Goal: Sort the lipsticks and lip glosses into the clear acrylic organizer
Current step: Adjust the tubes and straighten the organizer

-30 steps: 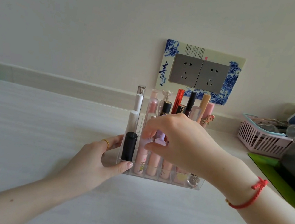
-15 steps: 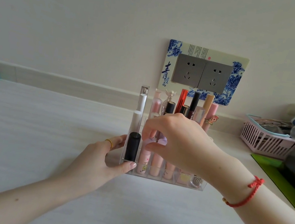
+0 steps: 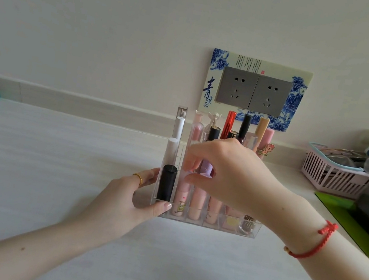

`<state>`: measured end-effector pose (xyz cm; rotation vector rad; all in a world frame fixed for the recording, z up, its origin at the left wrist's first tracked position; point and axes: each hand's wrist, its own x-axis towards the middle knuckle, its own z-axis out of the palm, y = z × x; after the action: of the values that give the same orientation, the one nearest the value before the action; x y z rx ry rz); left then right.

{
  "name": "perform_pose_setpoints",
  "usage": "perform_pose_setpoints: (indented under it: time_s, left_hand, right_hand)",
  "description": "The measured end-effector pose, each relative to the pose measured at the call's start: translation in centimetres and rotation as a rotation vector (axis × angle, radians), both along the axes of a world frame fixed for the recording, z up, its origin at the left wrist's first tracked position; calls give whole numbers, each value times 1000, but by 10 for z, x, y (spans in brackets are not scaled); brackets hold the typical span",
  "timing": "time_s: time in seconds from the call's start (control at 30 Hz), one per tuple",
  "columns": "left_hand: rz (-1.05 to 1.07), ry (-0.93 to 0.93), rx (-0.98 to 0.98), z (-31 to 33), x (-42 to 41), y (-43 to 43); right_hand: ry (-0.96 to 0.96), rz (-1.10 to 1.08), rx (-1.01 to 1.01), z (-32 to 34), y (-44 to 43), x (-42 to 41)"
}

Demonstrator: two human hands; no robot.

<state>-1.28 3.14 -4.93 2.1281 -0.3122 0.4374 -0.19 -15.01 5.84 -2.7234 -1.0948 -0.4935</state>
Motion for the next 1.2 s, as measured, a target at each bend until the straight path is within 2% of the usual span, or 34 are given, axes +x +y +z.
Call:
perform_pose_setpoints:
  time_s: [0.17, 0.4, 1.03, 1.2]
  left_hand:
    - [-12, -9, 1, 0, 0, 0]
    - [1, -10, 0, -1, 1, 0]
    - [-18, -13, 3, -2, 1, 1]
    - [-33, -15, -21, -1, 0, 0]
  right_hand:
    - [8, -50, 21, 9, -14, -1]
    - [9, -99, -56, 0, -21, -3]
    - [42, -140, 46, -3, -20, -1]
    - [-17, -125, 180, 10, -19, 4]
